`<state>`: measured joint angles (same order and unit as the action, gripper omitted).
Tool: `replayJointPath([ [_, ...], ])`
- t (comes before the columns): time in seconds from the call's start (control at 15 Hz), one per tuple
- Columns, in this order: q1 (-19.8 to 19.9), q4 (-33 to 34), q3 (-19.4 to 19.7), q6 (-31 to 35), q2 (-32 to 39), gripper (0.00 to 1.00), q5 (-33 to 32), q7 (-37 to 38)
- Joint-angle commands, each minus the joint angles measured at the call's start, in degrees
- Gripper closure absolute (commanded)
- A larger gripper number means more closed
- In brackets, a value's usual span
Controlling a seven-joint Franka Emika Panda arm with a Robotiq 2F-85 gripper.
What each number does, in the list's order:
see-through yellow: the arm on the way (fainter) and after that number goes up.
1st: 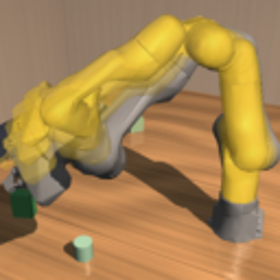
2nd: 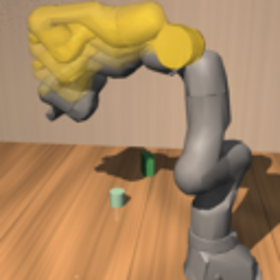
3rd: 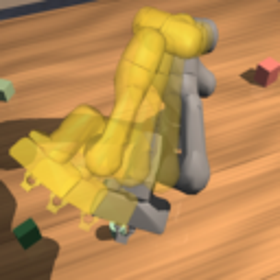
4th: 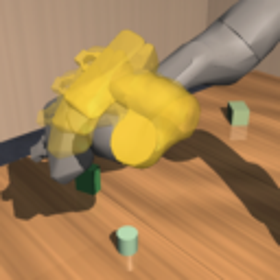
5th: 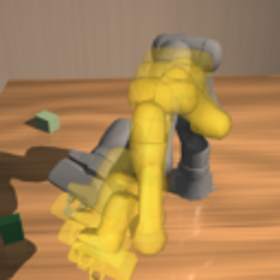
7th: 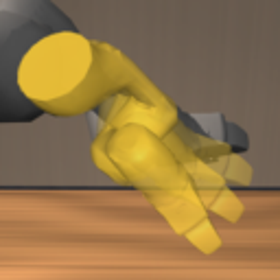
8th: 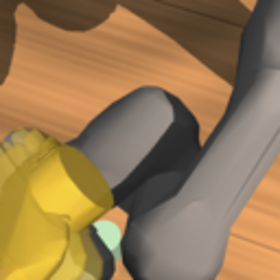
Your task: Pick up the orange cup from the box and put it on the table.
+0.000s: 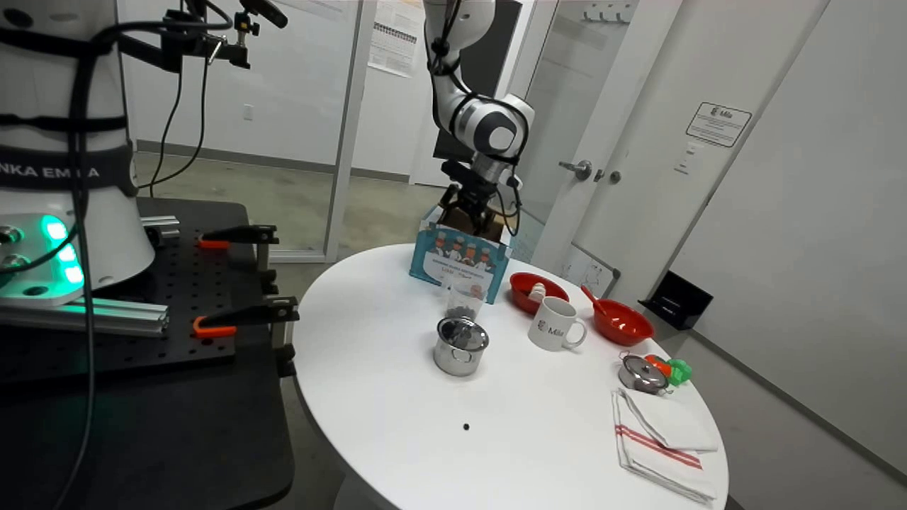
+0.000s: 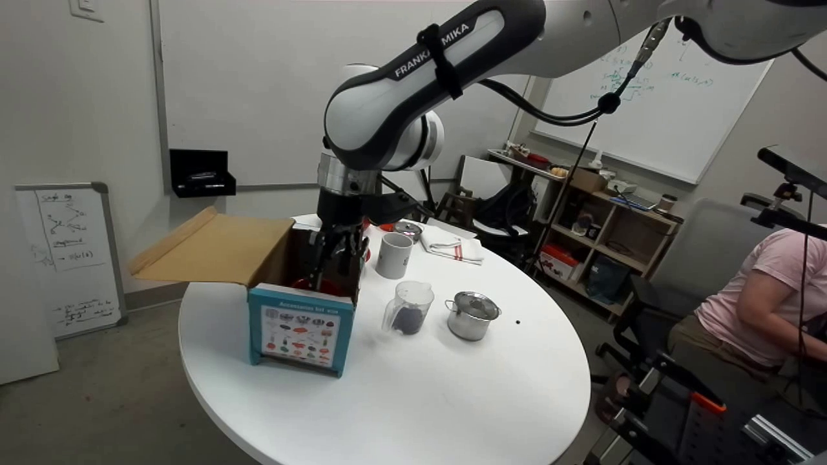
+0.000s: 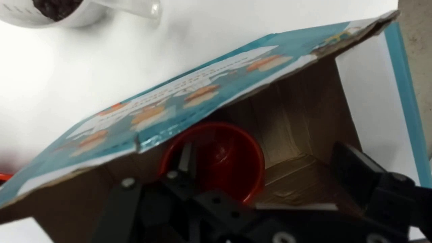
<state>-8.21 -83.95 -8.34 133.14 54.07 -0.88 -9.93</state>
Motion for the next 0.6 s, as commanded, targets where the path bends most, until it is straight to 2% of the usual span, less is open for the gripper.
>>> replayJointPath([
  [0.0,-1.9,7.55,1.84,-4.36,4.95,0.0,-1.71,1.79],
  [0.33,-3.15,18.14,2.41,-11.74,11.37,0.0,-2.53,1.73],
  [0.4,-1.82,11.6,1.59,-7.87,7.84,0.0,-1.81,0.65],
  [0.53,-1.89,12.33,1.53,-8.1,8.53,0.0,-1.79,0.62],
])
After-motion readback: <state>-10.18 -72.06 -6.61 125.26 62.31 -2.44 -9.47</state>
